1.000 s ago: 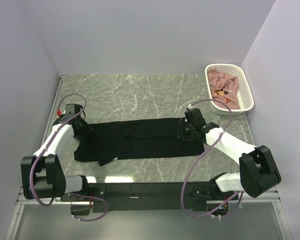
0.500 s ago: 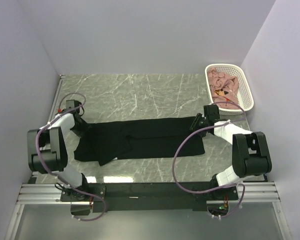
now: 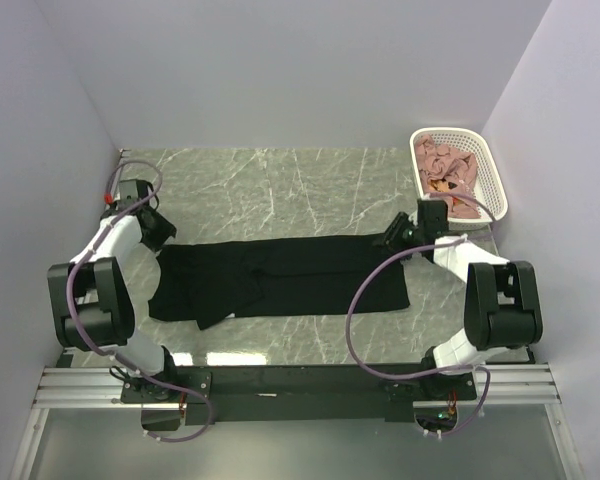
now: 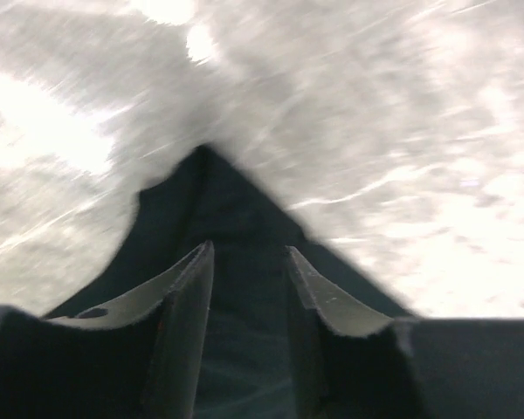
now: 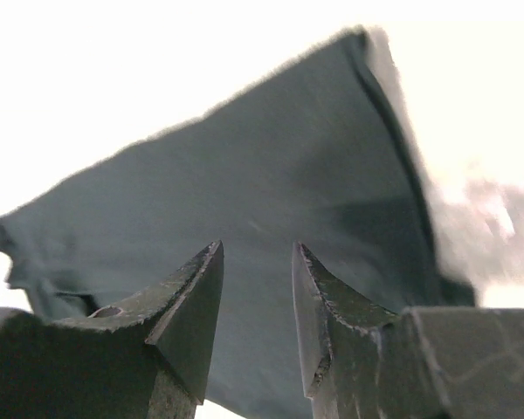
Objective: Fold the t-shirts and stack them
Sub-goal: Fold the tshirt
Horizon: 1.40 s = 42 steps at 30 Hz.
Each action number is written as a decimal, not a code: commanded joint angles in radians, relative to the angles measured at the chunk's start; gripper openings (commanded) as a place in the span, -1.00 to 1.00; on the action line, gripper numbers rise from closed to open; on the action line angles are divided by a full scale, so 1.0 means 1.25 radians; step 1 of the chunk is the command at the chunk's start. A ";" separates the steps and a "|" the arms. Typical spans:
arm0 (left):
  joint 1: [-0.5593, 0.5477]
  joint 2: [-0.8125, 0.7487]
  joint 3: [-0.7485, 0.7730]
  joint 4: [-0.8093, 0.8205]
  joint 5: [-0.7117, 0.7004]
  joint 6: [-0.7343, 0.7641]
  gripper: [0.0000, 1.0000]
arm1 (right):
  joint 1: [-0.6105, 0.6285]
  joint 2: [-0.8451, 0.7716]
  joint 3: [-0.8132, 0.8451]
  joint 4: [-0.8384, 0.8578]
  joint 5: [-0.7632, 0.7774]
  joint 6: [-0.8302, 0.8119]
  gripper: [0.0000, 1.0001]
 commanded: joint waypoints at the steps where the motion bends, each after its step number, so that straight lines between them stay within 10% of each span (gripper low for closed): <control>1: 0.001 0.015 0.050 0.040 0.059 0.008 -0.20 | -0.005 0.052 0.104 0.057 -0.032 0.007 -0.12; 11: 0.010 0.176 0.100 0.031 0.039 0.009 -0.64 | -0.035 0.218 0.196 0.038 -0.020 0.031 -0.14; 25: 0.083 0.235 0.103 0.009 -0.017 -0.004 -0.67 | -0.084 0.232 0.198 -0.014 0.033 0.031 -0.15; 42: 0.017 0.014 0.229 -0.114 -0.069 0.015 0.24 | 0.061 0.045 0.256 -0.149 0.138 -0.124 -0.11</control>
